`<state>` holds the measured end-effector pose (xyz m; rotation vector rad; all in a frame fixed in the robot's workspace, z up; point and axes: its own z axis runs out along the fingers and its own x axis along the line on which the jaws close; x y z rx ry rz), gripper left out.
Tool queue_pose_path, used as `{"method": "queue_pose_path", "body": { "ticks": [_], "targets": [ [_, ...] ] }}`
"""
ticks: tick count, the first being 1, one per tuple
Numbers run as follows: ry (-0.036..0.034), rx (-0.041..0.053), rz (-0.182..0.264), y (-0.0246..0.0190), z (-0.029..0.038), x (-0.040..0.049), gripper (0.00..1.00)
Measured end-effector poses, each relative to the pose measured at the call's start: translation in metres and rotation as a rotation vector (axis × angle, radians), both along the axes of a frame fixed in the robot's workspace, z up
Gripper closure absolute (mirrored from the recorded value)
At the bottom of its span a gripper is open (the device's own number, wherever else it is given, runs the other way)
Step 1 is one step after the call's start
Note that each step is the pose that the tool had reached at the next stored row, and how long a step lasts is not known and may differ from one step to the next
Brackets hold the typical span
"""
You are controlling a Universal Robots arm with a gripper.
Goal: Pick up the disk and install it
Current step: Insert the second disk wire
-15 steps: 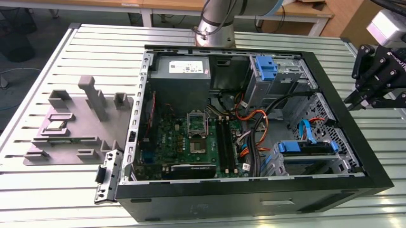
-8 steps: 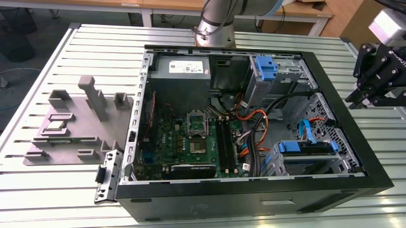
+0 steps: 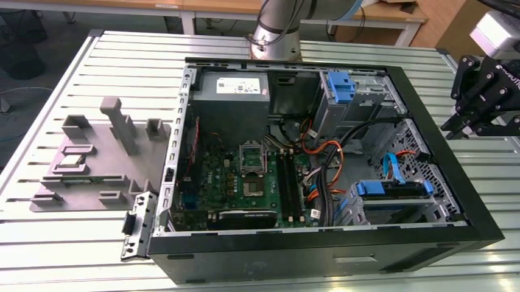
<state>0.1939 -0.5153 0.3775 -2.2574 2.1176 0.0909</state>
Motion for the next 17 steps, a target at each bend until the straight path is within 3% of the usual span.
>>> {"method": "queue_pose_path", "body": {
  "ticks": [17],
  "targets": [
    [0.0000,-0.0001,0.000,0.0000,-0.0003,-0.0087,0.77]
  ]
}}
